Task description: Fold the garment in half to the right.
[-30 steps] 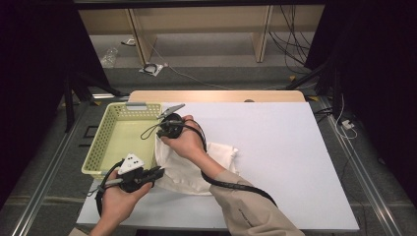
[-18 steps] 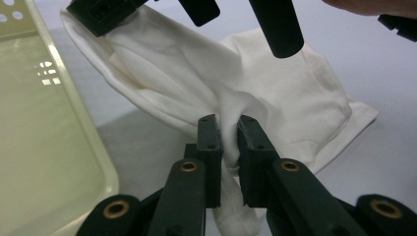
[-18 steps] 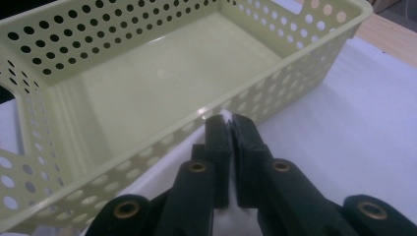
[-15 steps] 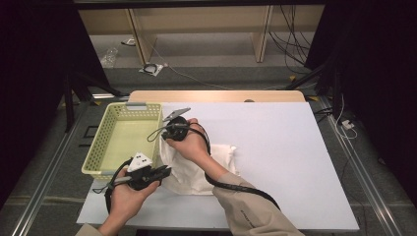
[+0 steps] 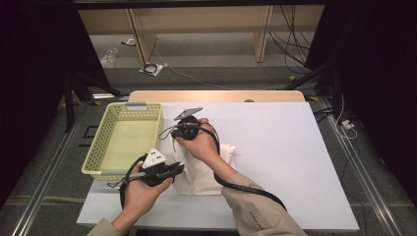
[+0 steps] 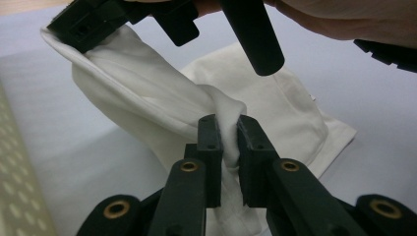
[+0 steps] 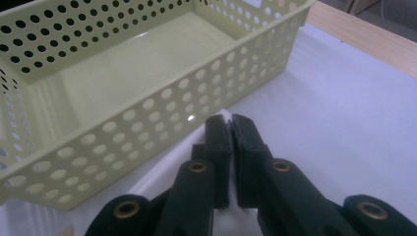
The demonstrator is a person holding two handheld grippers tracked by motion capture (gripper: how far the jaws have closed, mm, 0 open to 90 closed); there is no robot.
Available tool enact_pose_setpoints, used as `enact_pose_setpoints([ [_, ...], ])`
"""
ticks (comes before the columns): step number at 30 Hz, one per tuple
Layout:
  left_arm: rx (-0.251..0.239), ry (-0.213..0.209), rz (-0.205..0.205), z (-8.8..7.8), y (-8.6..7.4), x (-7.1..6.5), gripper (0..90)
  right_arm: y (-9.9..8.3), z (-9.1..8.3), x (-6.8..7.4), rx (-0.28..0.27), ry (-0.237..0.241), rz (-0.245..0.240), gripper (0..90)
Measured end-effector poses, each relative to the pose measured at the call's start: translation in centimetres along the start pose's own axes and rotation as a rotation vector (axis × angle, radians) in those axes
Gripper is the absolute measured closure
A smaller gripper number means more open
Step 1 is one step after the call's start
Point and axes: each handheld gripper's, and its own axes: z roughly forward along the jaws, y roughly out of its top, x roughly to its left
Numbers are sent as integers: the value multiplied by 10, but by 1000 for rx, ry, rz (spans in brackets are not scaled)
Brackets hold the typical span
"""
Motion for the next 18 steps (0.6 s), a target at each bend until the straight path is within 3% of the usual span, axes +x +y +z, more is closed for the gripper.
enact_pose_setpoints([
  [18, 4, -49, 52, 27, 16, -28, 810, -21, -34, -25, -35, -55, 34, 871],
])
